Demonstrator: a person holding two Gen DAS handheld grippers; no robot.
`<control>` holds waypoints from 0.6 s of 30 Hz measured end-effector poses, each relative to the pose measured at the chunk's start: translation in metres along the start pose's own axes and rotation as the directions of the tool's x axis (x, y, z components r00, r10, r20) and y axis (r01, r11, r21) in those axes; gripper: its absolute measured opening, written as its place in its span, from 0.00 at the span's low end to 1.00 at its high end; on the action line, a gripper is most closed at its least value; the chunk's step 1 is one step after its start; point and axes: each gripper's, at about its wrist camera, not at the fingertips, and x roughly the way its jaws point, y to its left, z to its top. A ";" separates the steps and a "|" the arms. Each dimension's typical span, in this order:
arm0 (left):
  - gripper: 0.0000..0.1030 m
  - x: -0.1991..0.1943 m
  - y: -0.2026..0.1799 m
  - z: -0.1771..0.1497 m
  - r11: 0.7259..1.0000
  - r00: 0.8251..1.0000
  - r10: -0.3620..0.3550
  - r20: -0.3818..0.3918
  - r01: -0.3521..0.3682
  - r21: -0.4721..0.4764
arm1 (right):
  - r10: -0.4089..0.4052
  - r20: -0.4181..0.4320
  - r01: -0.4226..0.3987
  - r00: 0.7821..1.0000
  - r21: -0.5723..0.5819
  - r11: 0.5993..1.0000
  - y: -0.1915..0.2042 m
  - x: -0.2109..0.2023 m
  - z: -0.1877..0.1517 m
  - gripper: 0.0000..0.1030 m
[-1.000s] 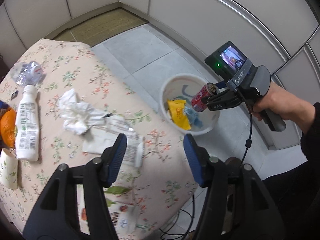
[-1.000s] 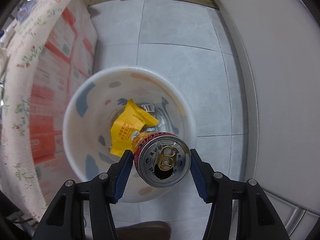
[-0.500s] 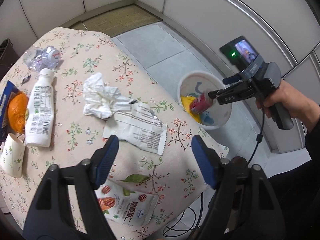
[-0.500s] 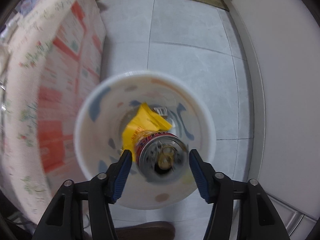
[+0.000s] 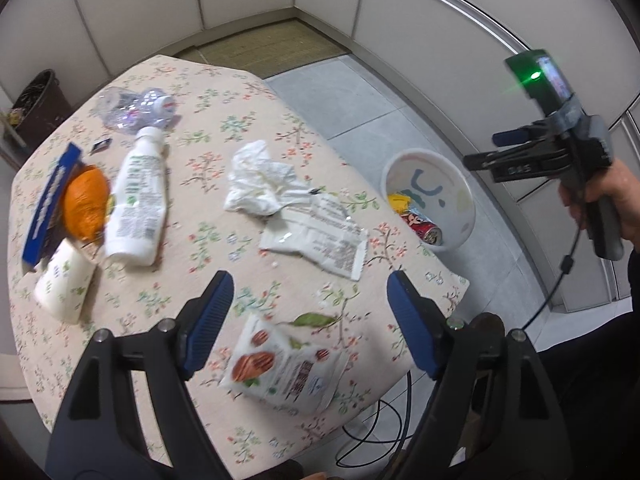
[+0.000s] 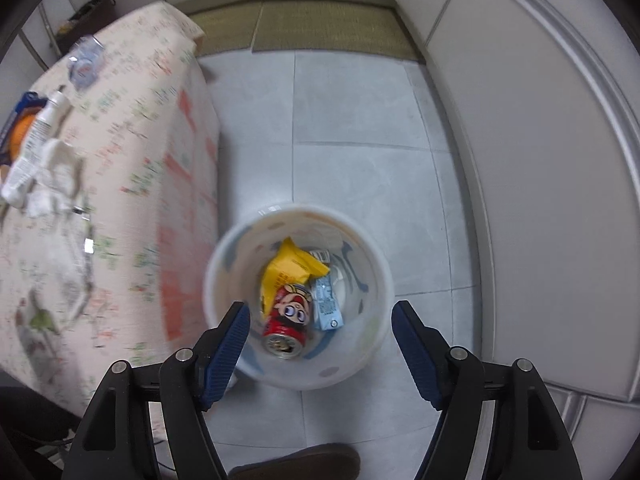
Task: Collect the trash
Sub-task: 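Move both tools back over the table toward the remaining trash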
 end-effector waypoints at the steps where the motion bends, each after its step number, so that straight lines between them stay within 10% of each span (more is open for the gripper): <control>1: 0.77 -0.004 0.003 -0.003 1.000 1.000 0.005 0.008 -0.005 -0.006 | 0.002 0.016 -0.002 1.000 0.000 1.000 0.004 -0.010 0.001 0.73; 18: 0.79 -0.034 0.063 -0.038 0.989 0.995 0.063 0.074 -0.052 -0.142 | 0.117 0.261 -0.095 0.958 -0.095 0.991 0.101 -0.100 -0.013 0.81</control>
